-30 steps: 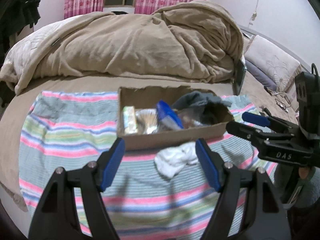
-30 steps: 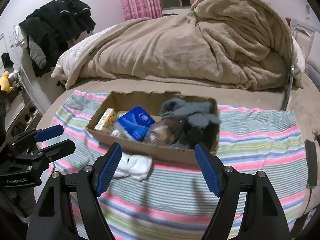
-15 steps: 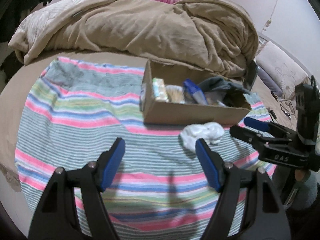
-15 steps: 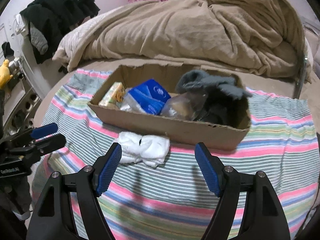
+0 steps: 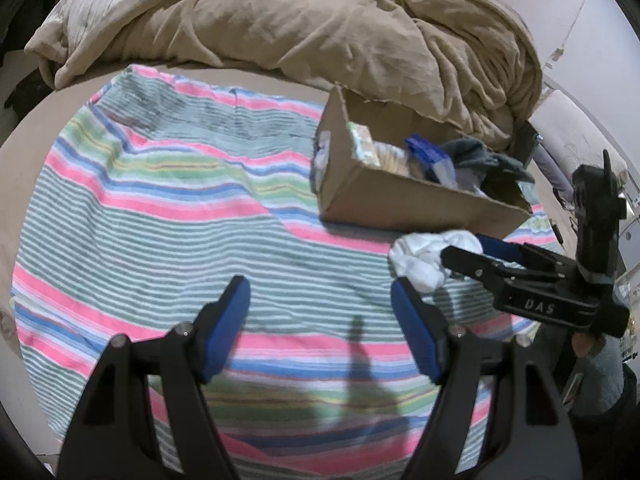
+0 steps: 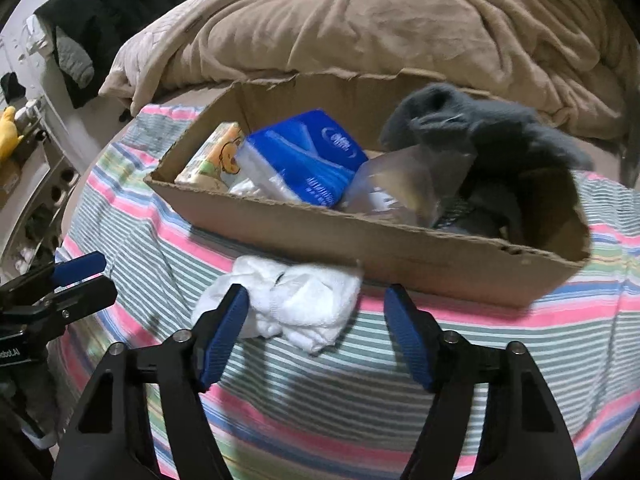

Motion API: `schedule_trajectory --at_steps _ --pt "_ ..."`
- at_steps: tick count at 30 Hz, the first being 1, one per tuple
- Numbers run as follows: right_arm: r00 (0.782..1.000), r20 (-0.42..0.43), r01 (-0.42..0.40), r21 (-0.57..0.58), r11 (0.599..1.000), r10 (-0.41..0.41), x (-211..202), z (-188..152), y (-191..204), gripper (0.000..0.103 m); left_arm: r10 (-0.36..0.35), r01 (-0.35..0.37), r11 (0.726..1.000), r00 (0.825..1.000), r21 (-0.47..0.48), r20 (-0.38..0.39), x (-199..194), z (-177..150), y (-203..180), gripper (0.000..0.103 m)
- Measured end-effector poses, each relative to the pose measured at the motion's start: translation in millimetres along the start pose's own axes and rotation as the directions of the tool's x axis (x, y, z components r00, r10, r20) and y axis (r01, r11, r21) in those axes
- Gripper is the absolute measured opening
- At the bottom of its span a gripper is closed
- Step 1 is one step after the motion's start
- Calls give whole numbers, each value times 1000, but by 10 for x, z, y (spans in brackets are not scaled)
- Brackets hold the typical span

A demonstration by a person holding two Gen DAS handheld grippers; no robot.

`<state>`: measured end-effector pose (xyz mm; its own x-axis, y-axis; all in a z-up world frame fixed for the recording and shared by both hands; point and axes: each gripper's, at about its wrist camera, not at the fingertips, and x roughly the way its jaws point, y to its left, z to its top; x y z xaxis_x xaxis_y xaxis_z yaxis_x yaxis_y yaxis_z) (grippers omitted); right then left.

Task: Organize objects
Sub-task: 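Grasp the white socks with the right gripper, then carry the white socks into the box and open the right gripper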

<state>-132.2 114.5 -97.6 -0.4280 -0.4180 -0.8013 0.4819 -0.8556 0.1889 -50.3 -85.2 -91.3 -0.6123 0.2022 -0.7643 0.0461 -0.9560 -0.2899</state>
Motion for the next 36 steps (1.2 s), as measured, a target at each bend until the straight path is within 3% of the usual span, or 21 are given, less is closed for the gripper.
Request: schedule_trajectory --at_steps 2,10,26,36 --pt "999 -4 -32 -6 999 32 21 2 17 54 1 -1 1000 1000 1 -7 27 -2 1 74" --pt "998 34 -47 -34 998 48 -142 -26 47 32 8 -8 1000 1000 13 -14 22 16 -50 74" --pt "983 172 -43 -108 993 61 -795 154 175 31 -16 15 999 1000 48 19 -129 178 -295 74" --pt "971 232 -31 -128 991 60 -860 517 162 31 -2 -5 996 997 94 80 -158 483 -329 74"
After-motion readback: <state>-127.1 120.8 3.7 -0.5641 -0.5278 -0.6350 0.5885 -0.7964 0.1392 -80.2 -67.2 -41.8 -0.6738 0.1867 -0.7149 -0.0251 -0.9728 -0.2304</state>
